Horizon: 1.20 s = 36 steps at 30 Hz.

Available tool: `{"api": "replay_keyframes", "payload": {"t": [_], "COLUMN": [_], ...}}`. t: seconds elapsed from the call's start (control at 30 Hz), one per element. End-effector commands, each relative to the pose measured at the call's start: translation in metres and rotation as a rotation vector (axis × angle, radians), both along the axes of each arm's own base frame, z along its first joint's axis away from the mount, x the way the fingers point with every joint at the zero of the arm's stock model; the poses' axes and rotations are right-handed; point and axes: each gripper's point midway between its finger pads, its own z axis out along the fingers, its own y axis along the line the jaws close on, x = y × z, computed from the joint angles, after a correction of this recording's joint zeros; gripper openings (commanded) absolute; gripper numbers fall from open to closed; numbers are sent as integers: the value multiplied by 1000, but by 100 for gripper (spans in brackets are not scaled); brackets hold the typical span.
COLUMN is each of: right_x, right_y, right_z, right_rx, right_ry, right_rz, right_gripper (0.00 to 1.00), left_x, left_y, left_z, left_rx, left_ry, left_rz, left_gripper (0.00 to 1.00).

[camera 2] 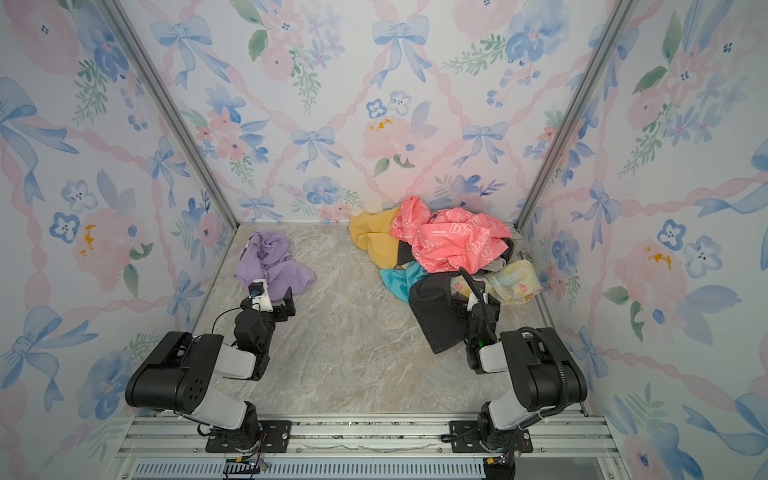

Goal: Pick out a specific cloth from the pile

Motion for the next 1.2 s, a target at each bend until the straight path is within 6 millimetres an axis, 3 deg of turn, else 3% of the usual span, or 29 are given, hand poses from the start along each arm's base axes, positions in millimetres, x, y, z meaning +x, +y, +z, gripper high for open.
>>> {"api": "replay_keyframes", "payload": {"t": [0.0,1.17], "right_x": [21,22], "right_y": [1,0], "right_z": [6,7], "right_rx": [48,64], "right_ry": [43,41], "right_rz": [39,55], "right_gripper": [97,97], "left_x": [1,0], "left_y": [3,0], "left_z": [6,7], "left_rx": [21,43], "left_ry": [-26,-27], "left_rz": [17,22], "left_gripper": [98,98]}}
